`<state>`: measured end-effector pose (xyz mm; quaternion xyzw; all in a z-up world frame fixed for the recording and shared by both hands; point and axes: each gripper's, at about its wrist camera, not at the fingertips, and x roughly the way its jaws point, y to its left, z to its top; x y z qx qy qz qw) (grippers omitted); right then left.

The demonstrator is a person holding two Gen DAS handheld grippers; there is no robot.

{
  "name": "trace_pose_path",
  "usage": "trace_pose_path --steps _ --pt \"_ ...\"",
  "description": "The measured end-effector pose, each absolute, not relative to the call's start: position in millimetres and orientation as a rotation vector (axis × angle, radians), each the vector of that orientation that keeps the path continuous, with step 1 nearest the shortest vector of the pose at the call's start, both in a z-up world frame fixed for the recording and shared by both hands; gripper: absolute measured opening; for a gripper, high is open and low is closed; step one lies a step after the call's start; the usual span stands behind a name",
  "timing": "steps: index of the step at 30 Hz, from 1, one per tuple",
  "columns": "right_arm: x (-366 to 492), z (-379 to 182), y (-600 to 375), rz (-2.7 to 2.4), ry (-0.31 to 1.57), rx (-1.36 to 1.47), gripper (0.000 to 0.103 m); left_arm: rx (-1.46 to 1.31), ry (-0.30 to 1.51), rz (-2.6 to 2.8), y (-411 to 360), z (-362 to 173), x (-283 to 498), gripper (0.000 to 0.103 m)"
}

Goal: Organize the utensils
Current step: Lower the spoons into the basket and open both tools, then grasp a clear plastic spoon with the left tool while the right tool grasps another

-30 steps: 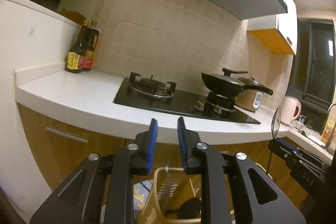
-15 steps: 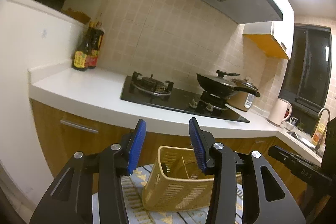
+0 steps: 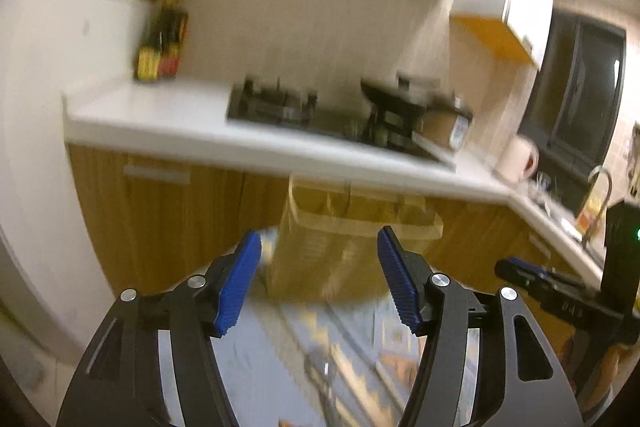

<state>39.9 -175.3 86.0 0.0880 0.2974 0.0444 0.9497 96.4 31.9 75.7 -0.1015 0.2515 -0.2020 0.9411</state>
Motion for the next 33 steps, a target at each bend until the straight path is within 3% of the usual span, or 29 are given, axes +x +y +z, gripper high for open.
trace_pose_path --steps 12,16,24,26,31,33 --pt "48.1 17.7 -141.6 0.237 0.94 0.182 0.031 -0.061 1.067 -0.518 -2.6 -42.8 116.0 0.057" --pt "47.7 0.4 -146.0 0.253 0.989 0.223 0.031 0.003 1.117 -0.503 -17.7 -59.1 119.2 0.047" --pt "53.1 -25.4 -167.1 0.256 1.122 0.342 0.031 0.102 1.115 -0.455 -41.3 -64.3 123.3 0.046" --pt "53.0 -34.6 -166.7 0.258 1.158 0.364 0.031 0.14 1.104 -0.426 -47.4 -63.9 121.4 0.042" --pt "49.9 -49.0 -162.2 0.269 1.216 0.39 0.031 0.137 1.084 -0.386 -52.9 -60.3 122.7 0.013" --pt "48.8 -50.5 -160.2 0.266 1.223 0.383 0.028 0.117 1.086 -0.391 -52.0 -61.1 123.8 0.01"
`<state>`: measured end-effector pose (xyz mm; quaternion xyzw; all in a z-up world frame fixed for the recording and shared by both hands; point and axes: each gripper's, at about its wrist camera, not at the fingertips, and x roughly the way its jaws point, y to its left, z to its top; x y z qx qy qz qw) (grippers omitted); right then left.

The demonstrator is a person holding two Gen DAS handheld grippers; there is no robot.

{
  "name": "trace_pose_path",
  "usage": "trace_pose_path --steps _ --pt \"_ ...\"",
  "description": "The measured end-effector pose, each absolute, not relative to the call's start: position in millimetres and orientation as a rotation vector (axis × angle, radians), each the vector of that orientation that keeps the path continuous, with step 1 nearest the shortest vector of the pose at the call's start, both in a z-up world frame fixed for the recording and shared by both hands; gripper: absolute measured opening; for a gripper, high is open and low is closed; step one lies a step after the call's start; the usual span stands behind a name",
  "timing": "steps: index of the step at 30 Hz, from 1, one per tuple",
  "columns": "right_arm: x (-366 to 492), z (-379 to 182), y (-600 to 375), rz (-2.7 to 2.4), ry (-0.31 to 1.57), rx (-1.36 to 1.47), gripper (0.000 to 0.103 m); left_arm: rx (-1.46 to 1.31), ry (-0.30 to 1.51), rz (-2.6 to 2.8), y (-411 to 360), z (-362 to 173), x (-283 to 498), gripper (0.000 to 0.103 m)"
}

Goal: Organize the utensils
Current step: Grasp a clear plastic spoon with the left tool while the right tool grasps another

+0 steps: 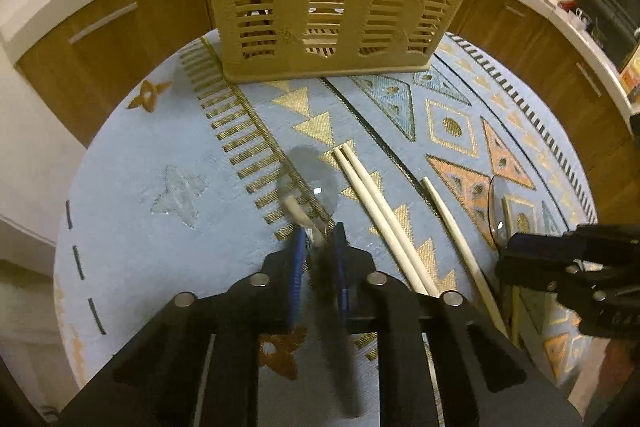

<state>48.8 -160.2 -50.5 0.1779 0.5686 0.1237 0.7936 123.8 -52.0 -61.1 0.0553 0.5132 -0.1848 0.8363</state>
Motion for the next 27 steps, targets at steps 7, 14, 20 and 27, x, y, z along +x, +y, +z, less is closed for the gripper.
trace_pose_path --steps 7,14,20,27 --pt "54.5 -55.6 -149.0 0.222 1.241 0.339 0.019 0.071 1.079 -0.404 -37.5 -58.7 118.1 0.01" --pt "60.2 -54.5 -119.6 0.152 1.248 0.151 0.019 0.036 1.075 -0.394 -18.5 -54.2 115.6 0.01" --pt "57.5 -55.4 -92.7 0.118 1.24 -0.058 0.019 -0.083 1.113 -0.442 7.7 -55.0 120.9 0.01" --pt "59.5 -56.8 -91.0 0.125 1.242 -0.084 0.009 -0.014 1.119 -0.376 20.1 -56.1 119.5 0.011"
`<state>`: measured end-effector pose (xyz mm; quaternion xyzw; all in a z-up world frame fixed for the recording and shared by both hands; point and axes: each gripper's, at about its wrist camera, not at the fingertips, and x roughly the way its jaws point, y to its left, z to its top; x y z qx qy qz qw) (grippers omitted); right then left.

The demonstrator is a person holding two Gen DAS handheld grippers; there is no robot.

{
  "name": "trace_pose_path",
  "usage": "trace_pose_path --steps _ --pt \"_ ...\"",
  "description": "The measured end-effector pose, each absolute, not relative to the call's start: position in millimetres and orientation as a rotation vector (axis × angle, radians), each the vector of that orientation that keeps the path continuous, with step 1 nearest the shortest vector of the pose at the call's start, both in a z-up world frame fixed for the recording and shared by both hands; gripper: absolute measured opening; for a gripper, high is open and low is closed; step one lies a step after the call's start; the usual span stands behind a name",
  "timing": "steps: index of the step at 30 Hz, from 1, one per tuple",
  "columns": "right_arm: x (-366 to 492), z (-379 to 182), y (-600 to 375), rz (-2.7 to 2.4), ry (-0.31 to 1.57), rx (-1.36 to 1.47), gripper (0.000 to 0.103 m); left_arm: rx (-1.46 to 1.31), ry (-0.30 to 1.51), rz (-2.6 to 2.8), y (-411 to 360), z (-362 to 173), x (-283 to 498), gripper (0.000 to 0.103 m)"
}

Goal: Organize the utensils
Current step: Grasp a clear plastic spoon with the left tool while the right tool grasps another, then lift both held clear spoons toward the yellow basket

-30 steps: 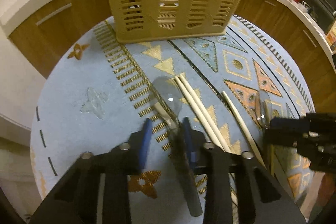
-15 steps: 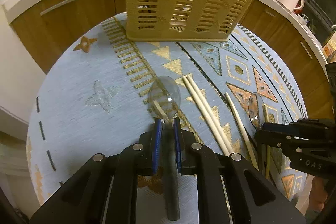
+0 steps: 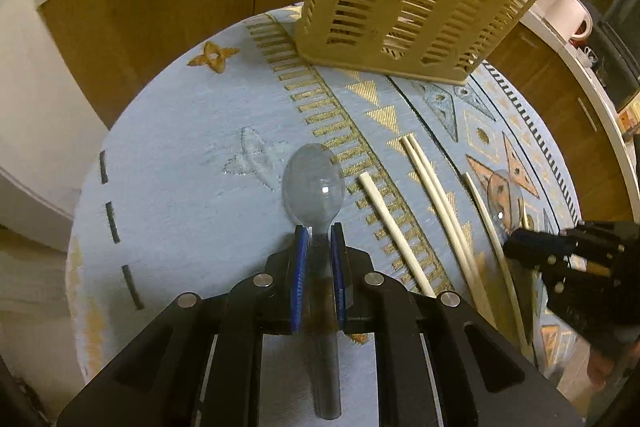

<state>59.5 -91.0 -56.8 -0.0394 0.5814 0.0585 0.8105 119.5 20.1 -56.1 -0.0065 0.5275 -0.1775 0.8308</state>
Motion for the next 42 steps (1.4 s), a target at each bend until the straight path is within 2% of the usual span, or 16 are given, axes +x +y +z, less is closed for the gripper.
trace_pose_path --steps 3,7,10,14,15,16,17,26,32,42 --pt "62.3 -55.7 -99.5 0.148 1.27 -0.046 0.01 0.046 1.116 -0.375 14.7 -55.8 120.4 0.012" --pt "71.2 -55.9 -110.5 0.176 1.311 0.015 0.01 0.101 1.141 -0.413 4.0 -55.2 124.2 0.03" --pt "78.7 -56.1 -119.0 0.194 1.348 0.059 0.01 0.196 1.148 -0.433 -8.0 -55.3 123.2 0.037" --pt "91.7 -56.7 -134.2 0.202 1.383 0.093 0.01 0.314 1.126 -0.412 -22.2 -57.2 115.2 0.034" --pt "93.2 -56.3 -134.5 0.2 1.385 0.092 0.01 0.317 1.122 -0.416 -22.8 -56.7 114.3 0.03" --pt "94.0 -56.2 -134.8 0.199 1.385 0.085 0.01 0.316 1.118 -0.415 -22.9 -55.9 113.7 0.013" --pt "95.4 -55.5 -133.8 0.196 1.38 0.066 0.01 0.321 1.113 -0.401 -21.6 -55.5 113.8 0.01" --pt "86.2 -39.4 -134.0 0.203 1.304 0.05 0.002 0.174 1.063 -0.42 -1.0 -46.8 109.5 0.01" --pt "79.2 -14.1 -140.0 0.247 1.19 0.07 0.002 0.111 0.95 -0.437 -0.8 -16.5 101.5 0.01" --pt "41.3 41.4 -151.4 0.305 0.913 0.2 0.002 0.012 0.651 -0.435 -5.6 40.7 82.4 0.01"
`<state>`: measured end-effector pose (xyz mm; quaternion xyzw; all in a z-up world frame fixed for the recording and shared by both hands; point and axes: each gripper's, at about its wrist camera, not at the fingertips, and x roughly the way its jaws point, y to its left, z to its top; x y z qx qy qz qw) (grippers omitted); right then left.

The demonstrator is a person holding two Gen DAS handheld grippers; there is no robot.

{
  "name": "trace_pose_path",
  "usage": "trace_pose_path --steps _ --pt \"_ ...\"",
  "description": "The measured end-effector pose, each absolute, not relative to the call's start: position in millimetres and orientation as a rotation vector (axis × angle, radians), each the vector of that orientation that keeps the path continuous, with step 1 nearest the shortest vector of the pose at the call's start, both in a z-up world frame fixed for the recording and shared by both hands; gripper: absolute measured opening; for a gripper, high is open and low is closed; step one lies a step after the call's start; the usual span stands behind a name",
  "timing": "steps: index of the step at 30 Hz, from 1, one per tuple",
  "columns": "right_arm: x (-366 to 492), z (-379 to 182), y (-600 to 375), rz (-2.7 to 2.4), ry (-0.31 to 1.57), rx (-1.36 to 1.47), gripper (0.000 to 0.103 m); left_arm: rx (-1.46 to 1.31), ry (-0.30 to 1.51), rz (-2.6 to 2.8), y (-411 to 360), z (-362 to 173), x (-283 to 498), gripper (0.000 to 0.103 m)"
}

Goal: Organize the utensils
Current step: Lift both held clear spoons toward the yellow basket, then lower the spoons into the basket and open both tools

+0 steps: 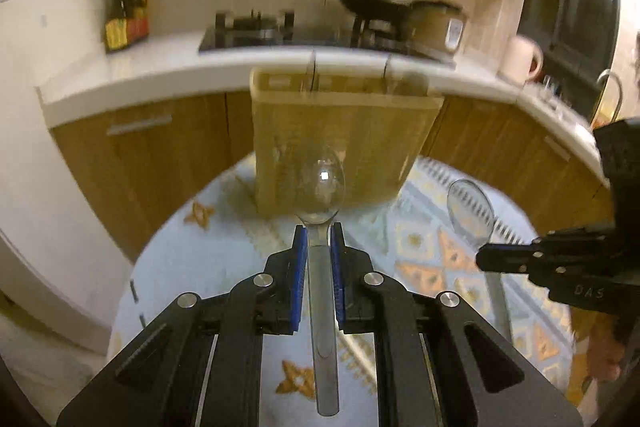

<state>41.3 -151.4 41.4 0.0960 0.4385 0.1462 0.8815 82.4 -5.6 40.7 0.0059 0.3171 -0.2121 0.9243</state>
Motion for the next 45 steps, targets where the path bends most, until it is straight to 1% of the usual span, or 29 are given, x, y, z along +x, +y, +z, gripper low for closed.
trace_pose_path --steps 9,13,19,24,29,33,41,45 --pt "35.2 101.4 -151.6 0.298 0.64 0.192 0.002 -0.163 0.396 -0.484 5.2 94.5 90.1 0.01" --pt "36.0 129.8 -158.6 0.243 0.47 0.171 0.002 -0.215 0.268 -0.502 10.1 116.7 97.9 0.01" --pt "65.1 155.2 -183.3 0.185 0.331 0.251 0.002 -0.298 0.179 -0.467 7.8 137.7 136.8 0.01" --pt "92.9 159.5 -197.2 0.144 0.284 0.276 0.002 -0.284 0.164 -0.423 -4.6 135.3 168.8 0.01" --pt "112.1 151.0 -199.6 0.119 0.257 0.313 0.002 -0.355 0.178 -0.397 -2.3 118.3 192.8 0.01" --pt "129.6 150.7 -194.9 0.071 0.227 0.283 0.002 -0.385 0.183 -0.387 -1.1 109.3 206.2 0.01" --pt "156.6 130.8 -181.2 0.035 0.231 0.208 0.002 -0.342 0.19 -0.354 -11.4 93.1 216.1 0.01" --pt "167.3 118.8 -186.0 0.027 0.238 0.216 0.002 -0.321 0.205 -0.348 -15.3 82.0 220.0 0.01"
